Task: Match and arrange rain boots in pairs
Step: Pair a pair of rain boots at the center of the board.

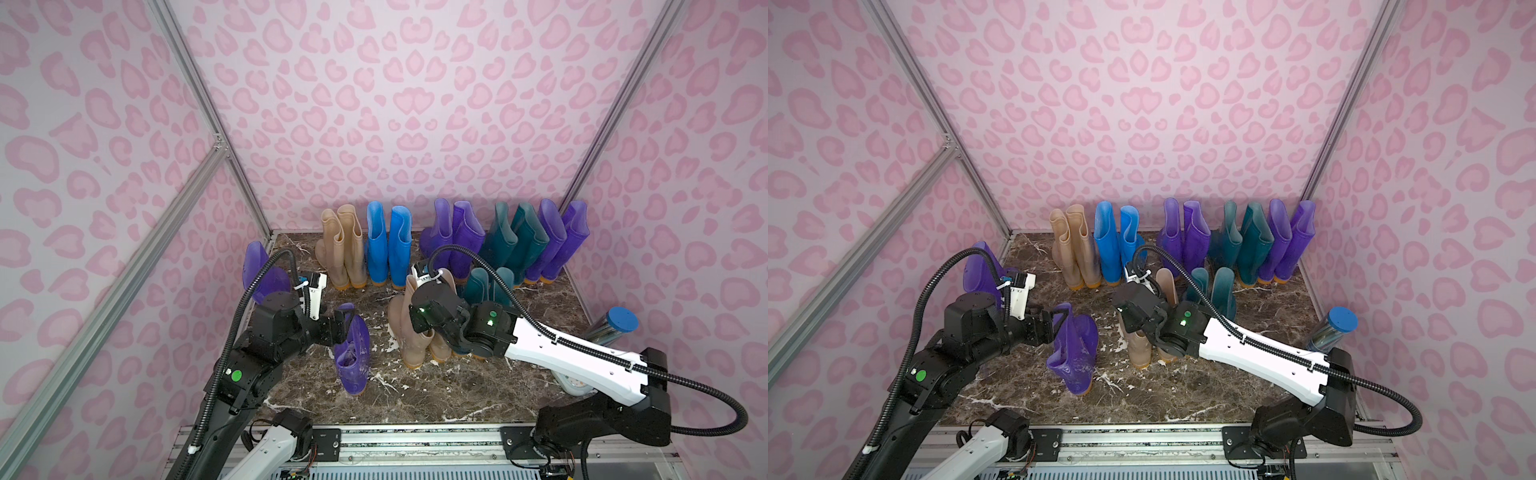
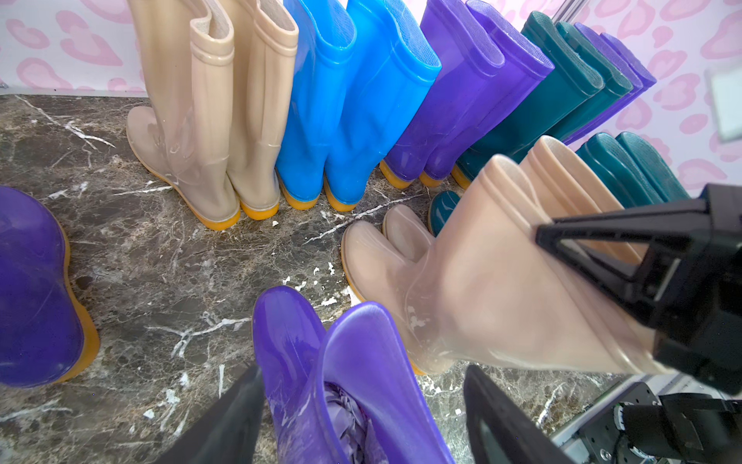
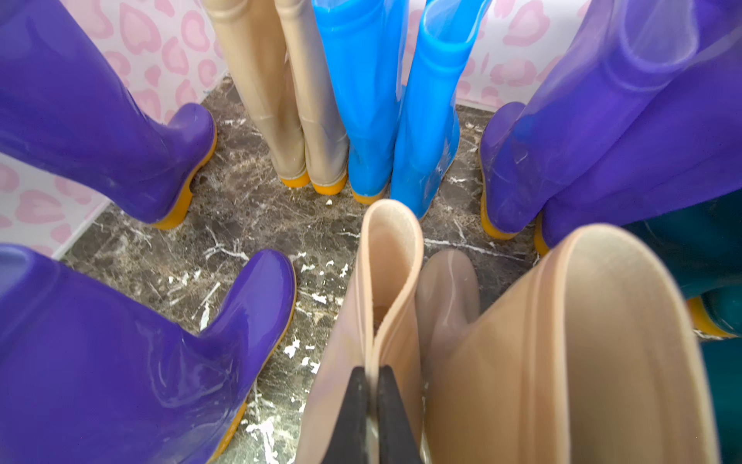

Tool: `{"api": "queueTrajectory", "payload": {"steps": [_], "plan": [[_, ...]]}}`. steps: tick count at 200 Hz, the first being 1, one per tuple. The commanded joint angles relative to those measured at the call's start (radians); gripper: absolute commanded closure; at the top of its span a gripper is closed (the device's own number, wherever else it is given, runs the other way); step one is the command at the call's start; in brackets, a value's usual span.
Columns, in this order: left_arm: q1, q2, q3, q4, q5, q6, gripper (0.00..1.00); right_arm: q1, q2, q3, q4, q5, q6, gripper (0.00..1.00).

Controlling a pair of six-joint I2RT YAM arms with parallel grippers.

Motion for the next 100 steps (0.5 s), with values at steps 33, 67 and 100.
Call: {"api": "queueTrajectory", "payload": {"steps": [33, 67, 100], "plan": [[0.001, 0.008, 0.018, 0.015, 0.024, -0.006, 0.21, 0.001, 0.022, 0.032, -0.043, 0.089, -0.052, 0.99], [0.001, 0.007, 0.024, 0.012, 0.023, -0.011, 0.21, 0.0, 0.017, 0.046, -0.06, 0.12, -0.073, 1.0], [0.001, 0.014, 0.031, 0.013, 0.025, -0.011, 0.21, -0.002, 0.013, 0.039, -0.071, 0.148, -0.086, 1.0]]}}
